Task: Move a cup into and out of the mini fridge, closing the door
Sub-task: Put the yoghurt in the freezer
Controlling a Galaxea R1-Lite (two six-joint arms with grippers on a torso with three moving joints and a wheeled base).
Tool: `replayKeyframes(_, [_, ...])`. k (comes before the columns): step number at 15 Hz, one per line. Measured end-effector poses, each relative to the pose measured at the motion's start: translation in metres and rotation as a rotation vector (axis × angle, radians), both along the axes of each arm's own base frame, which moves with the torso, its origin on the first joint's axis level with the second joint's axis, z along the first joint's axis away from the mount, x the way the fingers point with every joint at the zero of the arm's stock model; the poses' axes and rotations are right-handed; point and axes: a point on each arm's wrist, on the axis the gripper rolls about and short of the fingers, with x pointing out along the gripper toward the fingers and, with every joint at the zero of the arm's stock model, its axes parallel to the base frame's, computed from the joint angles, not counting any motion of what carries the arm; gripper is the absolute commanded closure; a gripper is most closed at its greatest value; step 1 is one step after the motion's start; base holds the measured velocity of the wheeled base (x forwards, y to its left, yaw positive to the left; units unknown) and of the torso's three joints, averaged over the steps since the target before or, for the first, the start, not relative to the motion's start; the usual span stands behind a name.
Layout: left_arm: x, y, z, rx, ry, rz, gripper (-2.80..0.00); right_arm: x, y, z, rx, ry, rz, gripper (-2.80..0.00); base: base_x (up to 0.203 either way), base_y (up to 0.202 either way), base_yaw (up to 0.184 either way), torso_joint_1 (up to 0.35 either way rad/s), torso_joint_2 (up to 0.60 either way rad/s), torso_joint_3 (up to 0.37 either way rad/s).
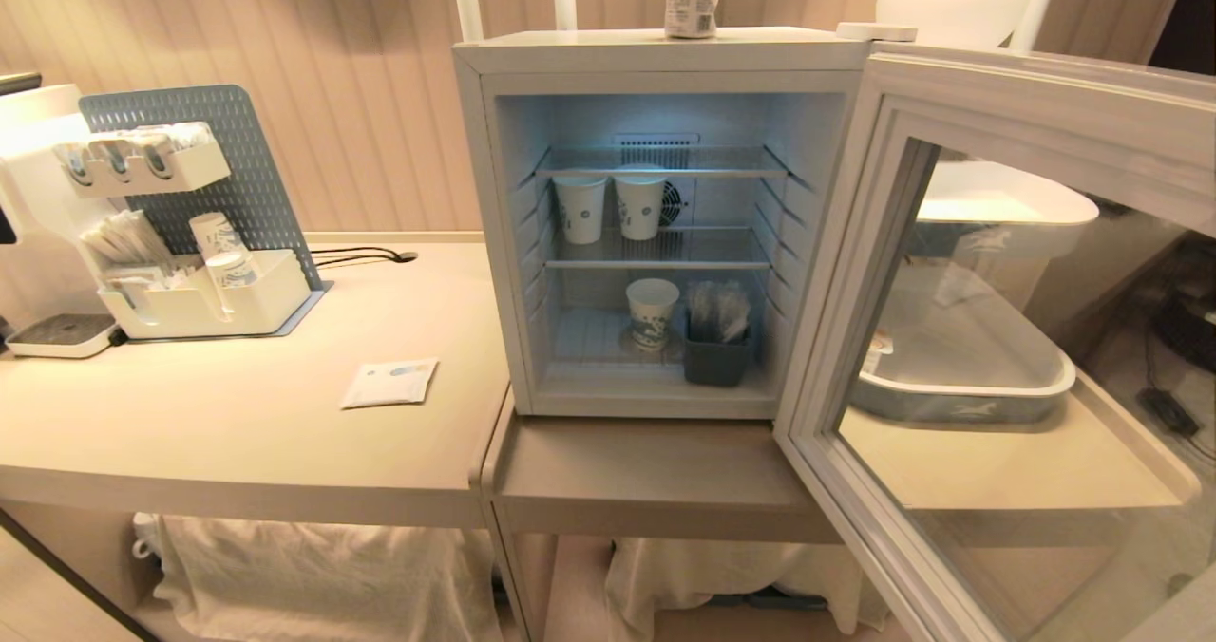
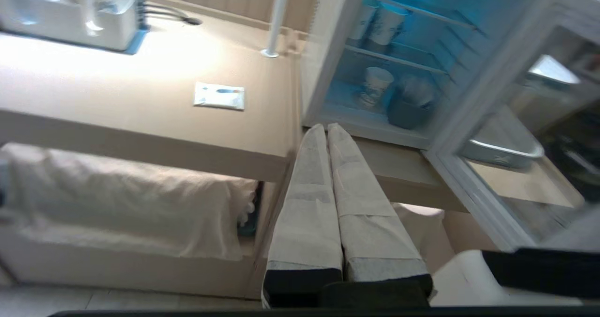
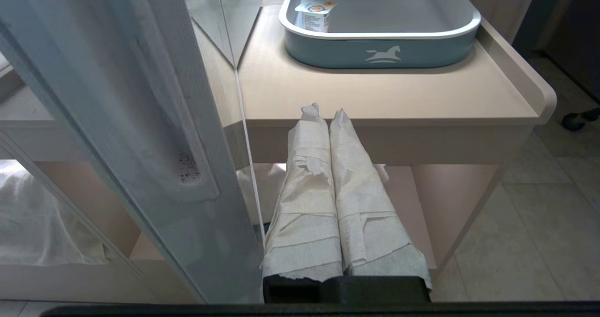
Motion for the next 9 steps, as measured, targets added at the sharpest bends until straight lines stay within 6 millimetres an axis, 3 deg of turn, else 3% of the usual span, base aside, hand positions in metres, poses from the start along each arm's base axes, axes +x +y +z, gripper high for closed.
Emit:
replayKeyframes(4, [0.030, 0.013, -0.029, -0.022, 0.142, -0.009, 0.00, 0.000, 0.000, 0.000, 0.001, 0.000, 0.000, 0.00, 0.000, 0.000, 0.000, 0.000, 0.00, 0.000])
replayKeyframes(7, [0.055, 0.013, -0.033, -0.140, 0.084, 0.065, 0.00, 0.000, 0.000, 0.000, 0.000, 0.000, 0.000, 0.00, 0.000, 0.000, 0.000, 0.000, 0.00, 0.000])
replayKeyframes(9, [0.059, 0.013, -0.037, -0.209, 0.105, 0.080, 0.00, 0.000, 0.000, 0.000, -0.001, 0.000, 0.000, 0.00, 0.000, 0.000, 0.000, 0.000, 0.00, 0.000])
